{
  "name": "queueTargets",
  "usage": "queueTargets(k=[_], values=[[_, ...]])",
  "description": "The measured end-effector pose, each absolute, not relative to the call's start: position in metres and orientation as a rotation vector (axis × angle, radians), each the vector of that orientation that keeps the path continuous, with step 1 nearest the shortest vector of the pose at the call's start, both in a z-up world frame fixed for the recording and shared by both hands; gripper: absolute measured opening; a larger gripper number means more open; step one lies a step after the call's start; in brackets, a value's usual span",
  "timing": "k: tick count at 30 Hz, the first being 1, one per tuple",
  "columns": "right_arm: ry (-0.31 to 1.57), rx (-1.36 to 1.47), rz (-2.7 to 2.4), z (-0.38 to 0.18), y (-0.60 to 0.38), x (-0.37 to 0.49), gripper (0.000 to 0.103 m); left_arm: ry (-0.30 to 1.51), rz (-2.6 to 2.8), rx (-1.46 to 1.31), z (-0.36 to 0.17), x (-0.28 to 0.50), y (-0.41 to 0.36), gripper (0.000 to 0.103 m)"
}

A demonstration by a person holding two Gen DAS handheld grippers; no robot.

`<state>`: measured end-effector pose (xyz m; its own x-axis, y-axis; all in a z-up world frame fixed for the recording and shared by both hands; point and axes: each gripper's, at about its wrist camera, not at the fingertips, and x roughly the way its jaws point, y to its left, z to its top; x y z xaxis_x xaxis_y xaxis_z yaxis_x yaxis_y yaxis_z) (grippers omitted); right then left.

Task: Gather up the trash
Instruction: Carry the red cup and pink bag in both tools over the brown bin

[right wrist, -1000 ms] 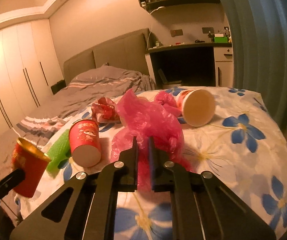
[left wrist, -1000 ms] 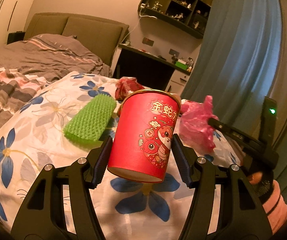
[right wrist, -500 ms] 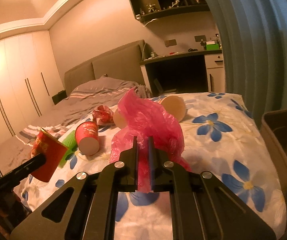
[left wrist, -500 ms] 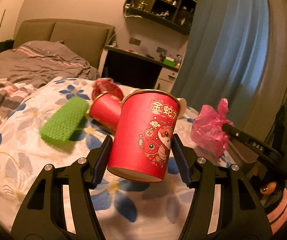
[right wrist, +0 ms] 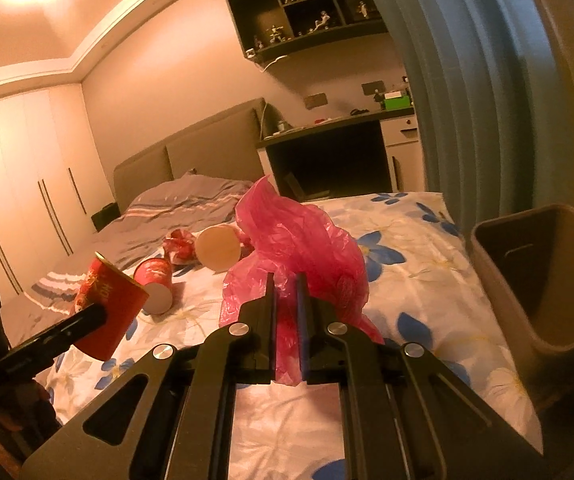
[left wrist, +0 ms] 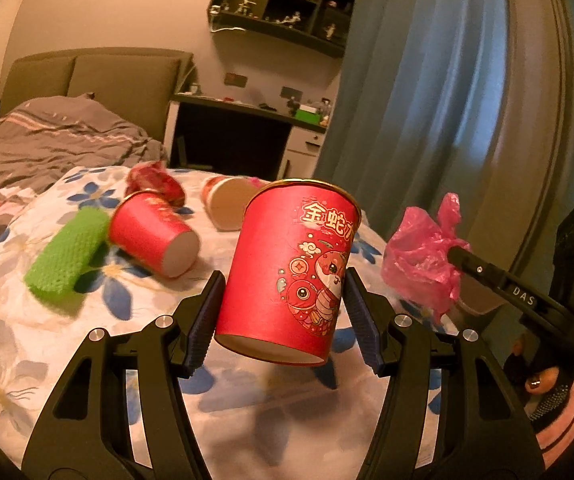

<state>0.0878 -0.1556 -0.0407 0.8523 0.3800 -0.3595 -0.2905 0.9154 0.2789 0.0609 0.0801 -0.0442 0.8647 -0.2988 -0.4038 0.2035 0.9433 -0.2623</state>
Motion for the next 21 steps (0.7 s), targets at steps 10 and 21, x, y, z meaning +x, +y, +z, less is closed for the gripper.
queueTargets(k=[10,21], values=[[0.4,0.236,0.302,-0.039,-0.188,0.077,0.009,0.451,-0.331,-0.183,-0.038,0.078,0.04,0.059],[0.336,0.241,0.183,-0.029,-0.236,0.073,0.009,0.429,-0.452,-0.138,-0.021,0.105,-0.027,0.059]])
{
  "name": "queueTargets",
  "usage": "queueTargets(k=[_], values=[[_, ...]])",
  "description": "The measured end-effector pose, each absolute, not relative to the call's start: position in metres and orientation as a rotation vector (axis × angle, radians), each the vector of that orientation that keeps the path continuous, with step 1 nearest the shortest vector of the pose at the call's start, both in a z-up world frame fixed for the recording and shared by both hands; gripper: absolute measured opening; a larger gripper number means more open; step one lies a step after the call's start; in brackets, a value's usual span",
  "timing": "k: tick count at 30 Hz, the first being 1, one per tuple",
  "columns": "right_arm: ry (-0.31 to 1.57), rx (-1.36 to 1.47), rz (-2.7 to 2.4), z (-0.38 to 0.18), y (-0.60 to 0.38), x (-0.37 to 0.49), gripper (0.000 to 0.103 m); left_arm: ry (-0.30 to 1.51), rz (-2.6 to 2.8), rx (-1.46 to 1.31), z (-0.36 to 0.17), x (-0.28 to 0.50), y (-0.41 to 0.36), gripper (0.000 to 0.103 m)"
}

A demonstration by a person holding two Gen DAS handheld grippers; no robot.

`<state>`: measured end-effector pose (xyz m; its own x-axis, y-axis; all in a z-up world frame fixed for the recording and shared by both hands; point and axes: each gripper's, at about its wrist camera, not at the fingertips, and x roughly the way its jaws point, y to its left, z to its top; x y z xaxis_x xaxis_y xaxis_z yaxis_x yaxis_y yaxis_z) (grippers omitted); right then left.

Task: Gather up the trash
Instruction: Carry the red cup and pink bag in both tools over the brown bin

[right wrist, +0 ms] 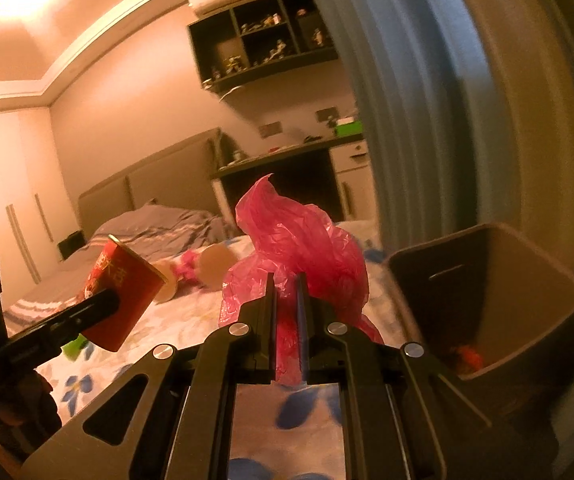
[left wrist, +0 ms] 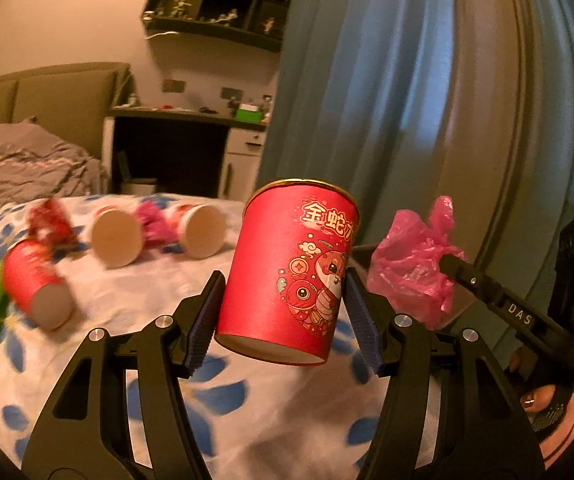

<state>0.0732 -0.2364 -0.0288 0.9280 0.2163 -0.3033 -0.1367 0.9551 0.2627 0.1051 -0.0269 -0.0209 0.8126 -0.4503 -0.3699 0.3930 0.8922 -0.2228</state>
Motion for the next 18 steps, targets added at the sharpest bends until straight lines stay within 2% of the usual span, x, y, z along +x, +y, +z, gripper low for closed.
queueTargets(k=[18], values=[[0.272,0.261,-0.085,-0.029,-0.35,0.091,0.009,0.423,-0.665,-0.106,-0.016,0.167,-0.174,0.059]])
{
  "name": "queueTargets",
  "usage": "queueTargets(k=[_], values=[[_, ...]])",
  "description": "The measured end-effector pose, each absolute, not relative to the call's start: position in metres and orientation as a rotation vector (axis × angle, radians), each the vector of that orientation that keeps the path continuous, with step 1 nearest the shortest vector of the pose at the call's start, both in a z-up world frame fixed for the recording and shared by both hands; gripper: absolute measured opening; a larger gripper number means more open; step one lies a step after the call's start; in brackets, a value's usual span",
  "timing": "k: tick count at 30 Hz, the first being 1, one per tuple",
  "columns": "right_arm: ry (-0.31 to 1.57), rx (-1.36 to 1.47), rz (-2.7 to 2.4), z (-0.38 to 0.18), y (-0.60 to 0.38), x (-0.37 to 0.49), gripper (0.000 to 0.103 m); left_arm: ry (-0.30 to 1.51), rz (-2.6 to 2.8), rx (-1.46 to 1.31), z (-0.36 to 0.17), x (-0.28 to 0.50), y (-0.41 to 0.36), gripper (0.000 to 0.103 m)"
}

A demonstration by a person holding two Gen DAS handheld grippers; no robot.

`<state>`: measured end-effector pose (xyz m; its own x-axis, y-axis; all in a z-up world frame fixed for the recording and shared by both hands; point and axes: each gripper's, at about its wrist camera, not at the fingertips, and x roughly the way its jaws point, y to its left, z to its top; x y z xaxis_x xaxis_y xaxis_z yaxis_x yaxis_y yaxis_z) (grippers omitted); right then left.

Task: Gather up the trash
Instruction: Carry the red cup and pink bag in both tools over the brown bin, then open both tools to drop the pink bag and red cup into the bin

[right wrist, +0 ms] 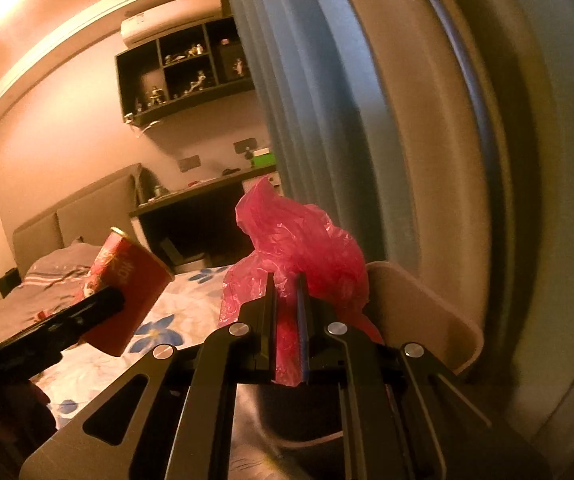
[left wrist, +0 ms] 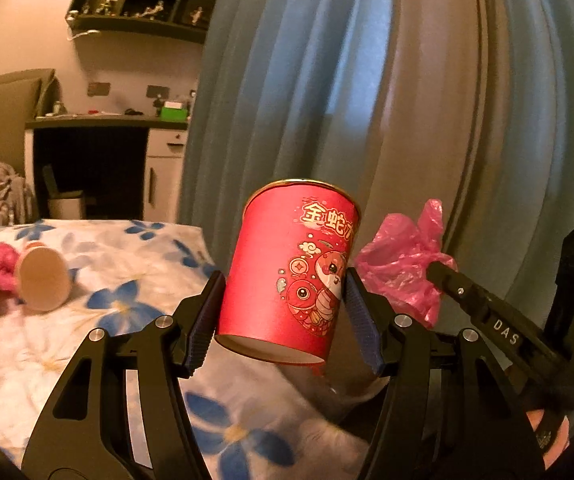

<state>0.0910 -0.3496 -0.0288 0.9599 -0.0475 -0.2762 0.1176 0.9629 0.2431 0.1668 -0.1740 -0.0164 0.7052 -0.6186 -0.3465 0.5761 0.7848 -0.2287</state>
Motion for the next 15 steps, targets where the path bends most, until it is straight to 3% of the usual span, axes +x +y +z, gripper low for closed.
queueTargets(k=[15], values=[[0.318,0.266,-0.115,-0.045,-0.367,0.113,0.009,0.464,-0.718,-0.109,-0.031,0.191,-0.226,0.059]])
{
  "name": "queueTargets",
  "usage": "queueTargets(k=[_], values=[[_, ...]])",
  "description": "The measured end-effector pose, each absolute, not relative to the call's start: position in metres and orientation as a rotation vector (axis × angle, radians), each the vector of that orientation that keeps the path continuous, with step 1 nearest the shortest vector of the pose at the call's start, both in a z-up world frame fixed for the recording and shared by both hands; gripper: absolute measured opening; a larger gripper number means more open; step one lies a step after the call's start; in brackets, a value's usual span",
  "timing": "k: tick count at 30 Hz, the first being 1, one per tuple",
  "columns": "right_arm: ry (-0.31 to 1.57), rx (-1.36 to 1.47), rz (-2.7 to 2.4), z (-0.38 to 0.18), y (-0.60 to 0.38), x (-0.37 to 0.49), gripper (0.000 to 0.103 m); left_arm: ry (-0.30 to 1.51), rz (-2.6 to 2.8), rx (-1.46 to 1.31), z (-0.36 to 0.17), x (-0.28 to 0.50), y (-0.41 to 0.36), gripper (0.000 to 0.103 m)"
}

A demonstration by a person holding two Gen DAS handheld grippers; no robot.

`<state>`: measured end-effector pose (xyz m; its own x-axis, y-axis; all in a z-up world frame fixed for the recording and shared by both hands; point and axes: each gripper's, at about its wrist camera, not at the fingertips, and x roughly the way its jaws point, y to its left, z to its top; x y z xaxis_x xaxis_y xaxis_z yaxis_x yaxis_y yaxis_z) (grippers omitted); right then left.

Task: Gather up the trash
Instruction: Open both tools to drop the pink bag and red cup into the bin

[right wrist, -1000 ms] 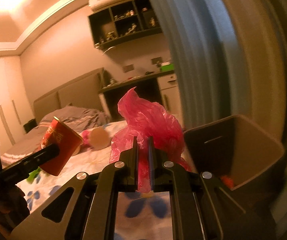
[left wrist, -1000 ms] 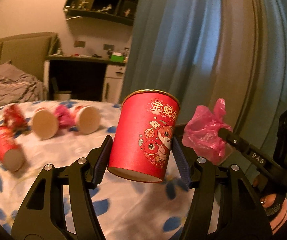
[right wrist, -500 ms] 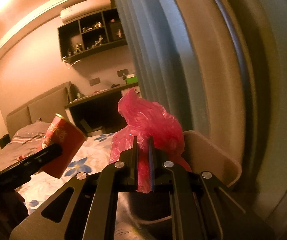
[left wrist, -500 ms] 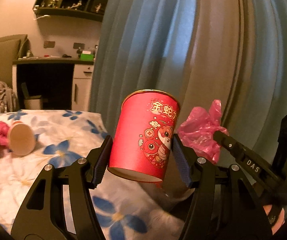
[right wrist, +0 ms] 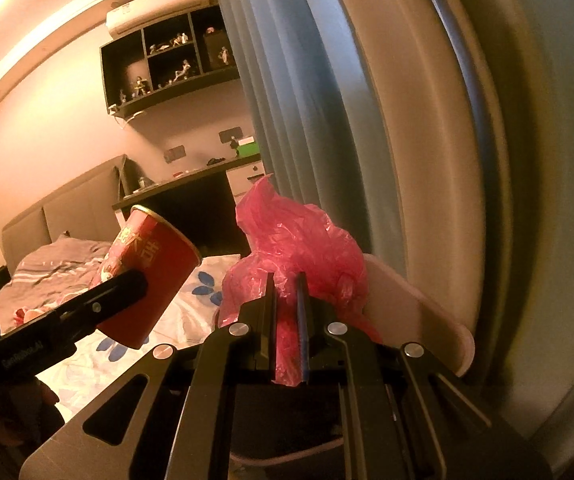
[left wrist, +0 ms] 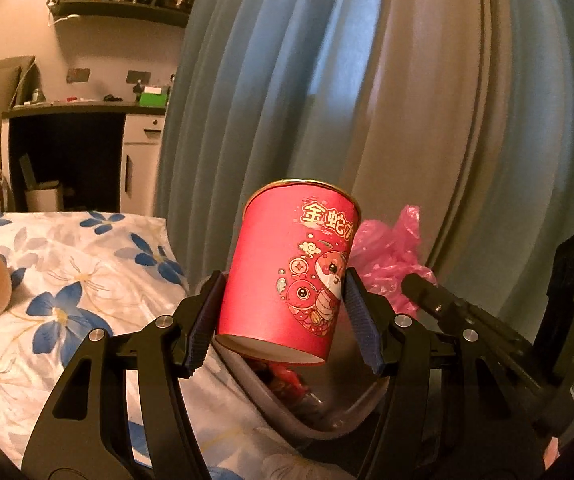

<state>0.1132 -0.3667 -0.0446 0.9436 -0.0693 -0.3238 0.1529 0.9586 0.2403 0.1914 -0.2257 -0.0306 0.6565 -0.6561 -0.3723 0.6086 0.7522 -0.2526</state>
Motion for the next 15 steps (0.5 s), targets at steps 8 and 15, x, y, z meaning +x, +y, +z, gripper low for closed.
queueTargets(k=[8,15], values=[[0.336,0.281,-0.114,-0.043,-0.372,0.124,0.009,0.481,-0.728,-0.109,-0.035,0.197,-0.237,0.059],[0.348,0.283,-0.111,-0.045,-0.37,0.125,0.01,0.491,-0.734,-0.111,-0.039,0.201,-0.24,0.059]])
